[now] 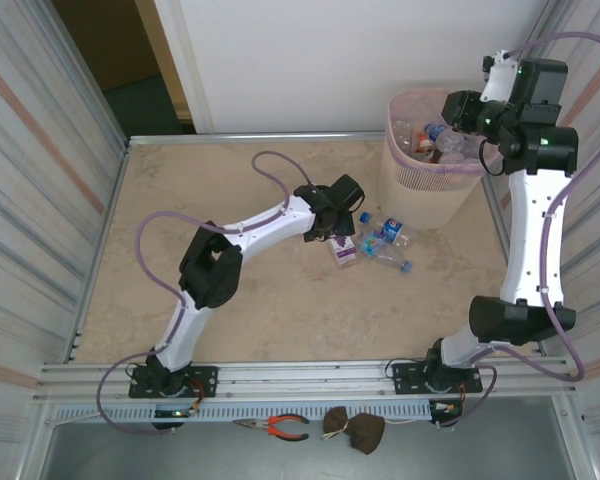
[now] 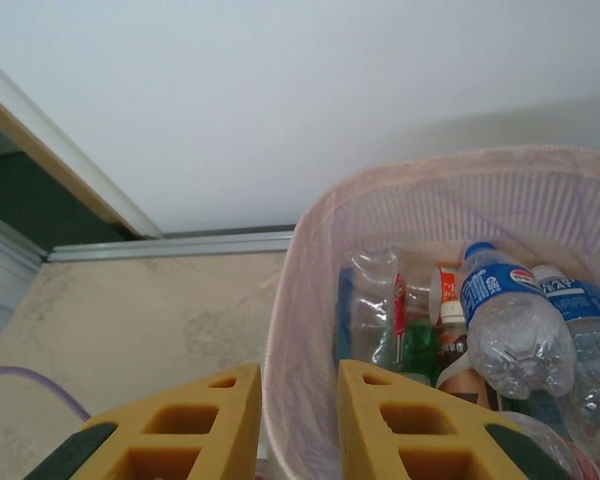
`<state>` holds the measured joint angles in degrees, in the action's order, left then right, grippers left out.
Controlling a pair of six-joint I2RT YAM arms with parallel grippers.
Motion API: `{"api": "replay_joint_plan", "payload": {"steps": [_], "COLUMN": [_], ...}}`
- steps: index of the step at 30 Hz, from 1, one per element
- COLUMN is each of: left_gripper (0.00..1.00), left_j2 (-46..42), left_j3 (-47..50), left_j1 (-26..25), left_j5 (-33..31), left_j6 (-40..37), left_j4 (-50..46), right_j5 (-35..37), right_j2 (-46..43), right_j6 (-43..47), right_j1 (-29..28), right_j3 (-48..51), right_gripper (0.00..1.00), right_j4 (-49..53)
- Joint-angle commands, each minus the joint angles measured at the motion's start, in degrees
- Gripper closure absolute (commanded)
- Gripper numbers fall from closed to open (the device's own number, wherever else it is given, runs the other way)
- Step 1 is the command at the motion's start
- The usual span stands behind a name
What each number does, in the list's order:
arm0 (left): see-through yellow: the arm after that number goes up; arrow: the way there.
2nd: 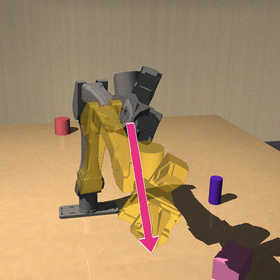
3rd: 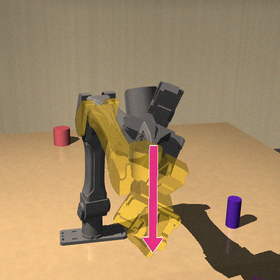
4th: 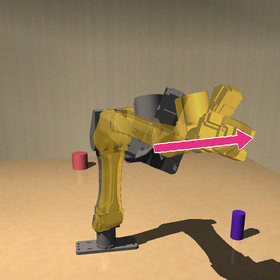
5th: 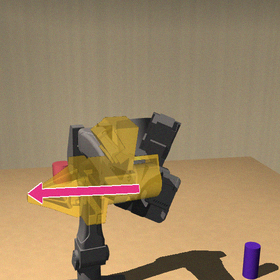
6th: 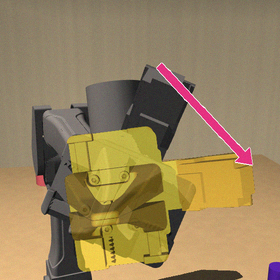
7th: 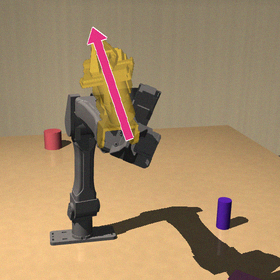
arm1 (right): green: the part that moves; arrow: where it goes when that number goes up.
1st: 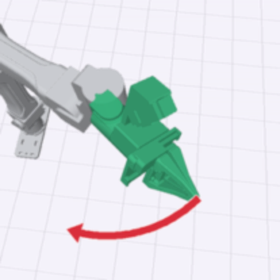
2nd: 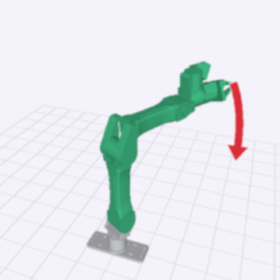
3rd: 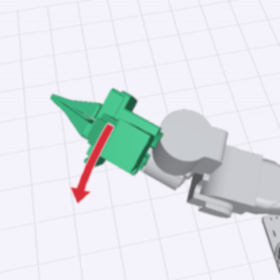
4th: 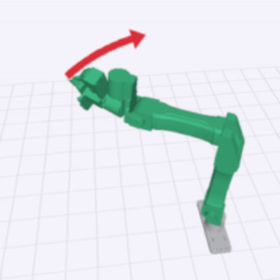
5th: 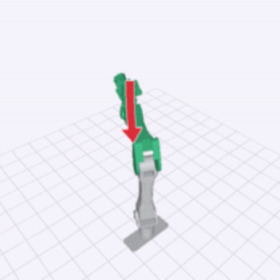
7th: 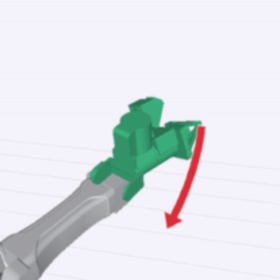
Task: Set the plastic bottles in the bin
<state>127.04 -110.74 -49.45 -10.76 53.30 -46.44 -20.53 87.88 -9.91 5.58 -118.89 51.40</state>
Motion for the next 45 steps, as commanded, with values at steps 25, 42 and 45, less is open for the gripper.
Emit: {"api": "replay_joint_plan", "payload": {"steps": [25, 42, 45], "left_gripper": [0.17, 0.15, 0.13], "left_j2": [6.9, 1.7, 2.3], "left_j3": [-4.5, -1.2, -1.2], "left_j1": [1.6, 0.8, 0.9], "left_j5": [6.1, 5.8, 7.5], "left_j6": [2.7, 2.1, 1.7], "left_j4": [-1.8, 2.8, 4.1], "right_j5": [0.4, -0.3, -0.2], "right_j2": [-6.2, -6.1, -6.1], "right_j6": [1.4, 1.1, 1.2], "right_j1": [1.1, 1.1, 1.1], "right_j3": [2.7, 2.4, 2.4], "right_gripper": [0.74, 0.74, 0.74], "right_j4": [-0.7, -0.9, -1.0]}}
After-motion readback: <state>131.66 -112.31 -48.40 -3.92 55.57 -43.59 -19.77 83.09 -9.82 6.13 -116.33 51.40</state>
